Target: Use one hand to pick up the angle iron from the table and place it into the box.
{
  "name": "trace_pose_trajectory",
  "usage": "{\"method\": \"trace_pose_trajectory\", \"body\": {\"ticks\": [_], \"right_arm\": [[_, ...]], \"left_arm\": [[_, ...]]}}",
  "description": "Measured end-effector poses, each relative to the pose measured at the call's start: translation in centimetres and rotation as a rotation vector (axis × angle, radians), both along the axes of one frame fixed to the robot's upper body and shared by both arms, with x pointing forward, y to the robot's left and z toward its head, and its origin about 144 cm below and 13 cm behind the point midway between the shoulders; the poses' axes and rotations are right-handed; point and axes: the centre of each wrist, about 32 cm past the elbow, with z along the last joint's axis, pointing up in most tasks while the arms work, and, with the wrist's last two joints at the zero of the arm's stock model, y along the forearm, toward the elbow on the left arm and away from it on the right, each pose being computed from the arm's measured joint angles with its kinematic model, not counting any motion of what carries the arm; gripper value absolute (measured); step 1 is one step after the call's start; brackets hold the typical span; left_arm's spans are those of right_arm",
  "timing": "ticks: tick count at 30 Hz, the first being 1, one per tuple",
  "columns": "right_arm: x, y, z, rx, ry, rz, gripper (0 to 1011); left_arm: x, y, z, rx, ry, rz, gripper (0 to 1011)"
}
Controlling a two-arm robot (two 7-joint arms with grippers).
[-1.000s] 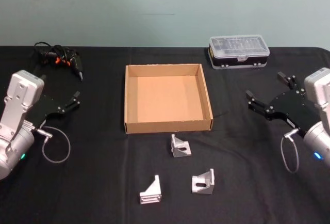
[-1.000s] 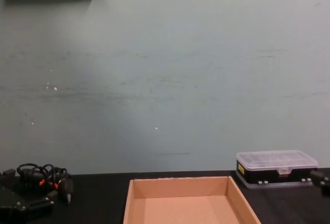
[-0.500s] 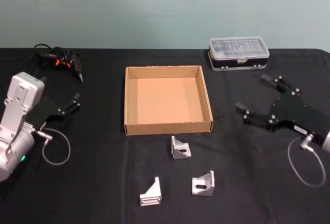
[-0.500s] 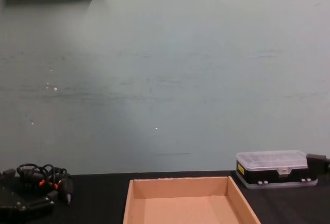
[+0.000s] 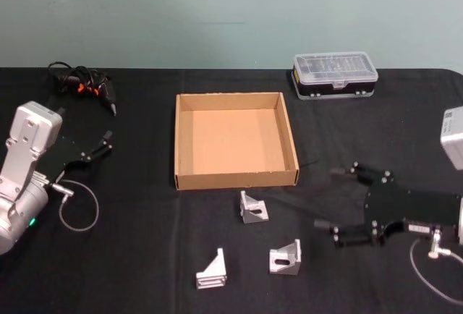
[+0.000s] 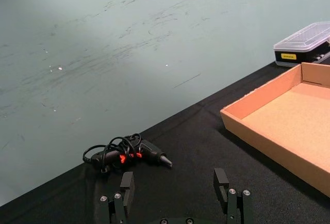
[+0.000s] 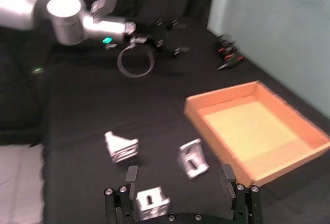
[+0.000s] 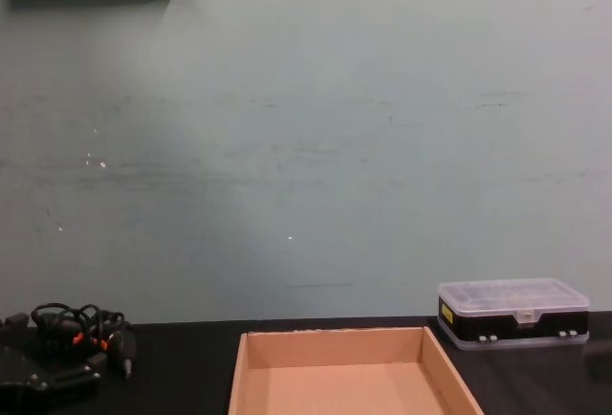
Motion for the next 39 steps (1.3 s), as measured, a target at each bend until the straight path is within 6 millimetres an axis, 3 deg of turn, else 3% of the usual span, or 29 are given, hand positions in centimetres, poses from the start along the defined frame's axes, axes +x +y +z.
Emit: {"method": "trace_pose_trajectory", "body": {"ticks": [18,39], "right_arm": [[1.8,0.9,-3.6,-0.145,0.193,0.078,1002],[3.7,2.4,-5.6,-0.152,0.221,0.109,1002]], "left_arm": [[0.0,0.0,0.0,0.0,0.0,0.0,1011],[0.0,0.0,0.0,0.0,0.0,0.0,1011]]}}
